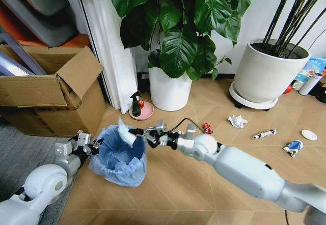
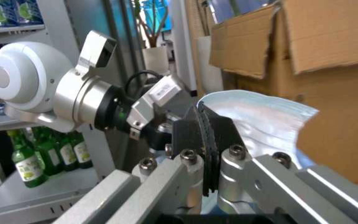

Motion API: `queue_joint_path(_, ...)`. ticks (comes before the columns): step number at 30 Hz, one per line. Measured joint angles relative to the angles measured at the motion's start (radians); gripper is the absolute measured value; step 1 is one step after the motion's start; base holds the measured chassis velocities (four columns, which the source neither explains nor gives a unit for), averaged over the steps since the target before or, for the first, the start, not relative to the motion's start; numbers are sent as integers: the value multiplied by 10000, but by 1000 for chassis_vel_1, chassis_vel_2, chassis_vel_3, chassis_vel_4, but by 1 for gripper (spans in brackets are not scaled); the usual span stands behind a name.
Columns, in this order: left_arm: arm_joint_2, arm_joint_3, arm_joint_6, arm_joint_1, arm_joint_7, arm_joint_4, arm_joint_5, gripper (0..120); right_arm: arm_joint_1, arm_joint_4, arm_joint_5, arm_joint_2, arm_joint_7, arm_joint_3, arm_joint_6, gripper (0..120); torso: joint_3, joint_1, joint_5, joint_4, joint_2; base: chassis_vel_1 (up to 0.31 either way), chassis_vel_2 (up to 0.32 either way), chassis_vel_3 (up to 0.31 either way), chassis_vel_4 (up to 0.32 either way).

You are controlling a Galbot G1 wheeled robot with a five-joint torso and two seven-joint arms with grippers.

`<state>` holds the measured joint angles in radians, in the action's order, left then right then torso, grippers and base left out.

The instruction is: Pick up the trash bin and place the garbage on the floor into it.

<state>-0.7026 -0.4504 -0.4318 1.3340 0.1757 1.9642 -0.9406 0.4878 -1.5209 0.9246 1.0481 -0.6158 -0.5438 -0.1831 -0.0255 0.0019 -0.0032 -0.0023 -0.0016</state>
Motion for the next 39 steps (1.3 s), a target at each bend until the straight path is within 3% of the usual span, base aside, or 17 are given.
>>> queue_joint_path(7,-23,-157,-23,117,46,111,-67,0,-149,346,-65,416,174,-429,59,0,1,0,0,1,0,0,0,0,0)
queue_joint_path(18,-55,-354,-58,336,96,247,-133,0,-310,390,-539,155,783,-814,395,36,1,0,2,0,0,0,0,0,0)
queue_joint_path(22,-53,-449,-69,421,118,292,-141,0,-392,276,-941,-89,988,-732,447,55,1,0,2,0,1,0,0,0,0)
queue_joint_path(24,-53,-464,-70,426,123,293,-147,0,-392,259,-941,-107,1006,-719,446,57,1,0,1,-1,1,0,0,0,0)
queue_joint_path(27,-47,-626,-95,505,191,297,-220,0,-263,-6,-832,-470,1193,-357,449,74,1,0,2,2,2,0,0,0,0)
queue_joint_path(34,-74,-897,-116,653,219,312,-246,0,606,-374,-697,-1435,1678,1106,467,97,0,0,4,0,2,0,0,0,0)
queue_joint_path(39,-75,-996,-122,689,229,346,-265,0,1366,-531,-696,-1909,2098,2132,524,100,2,-1,3,1,3,0,0,0,0)
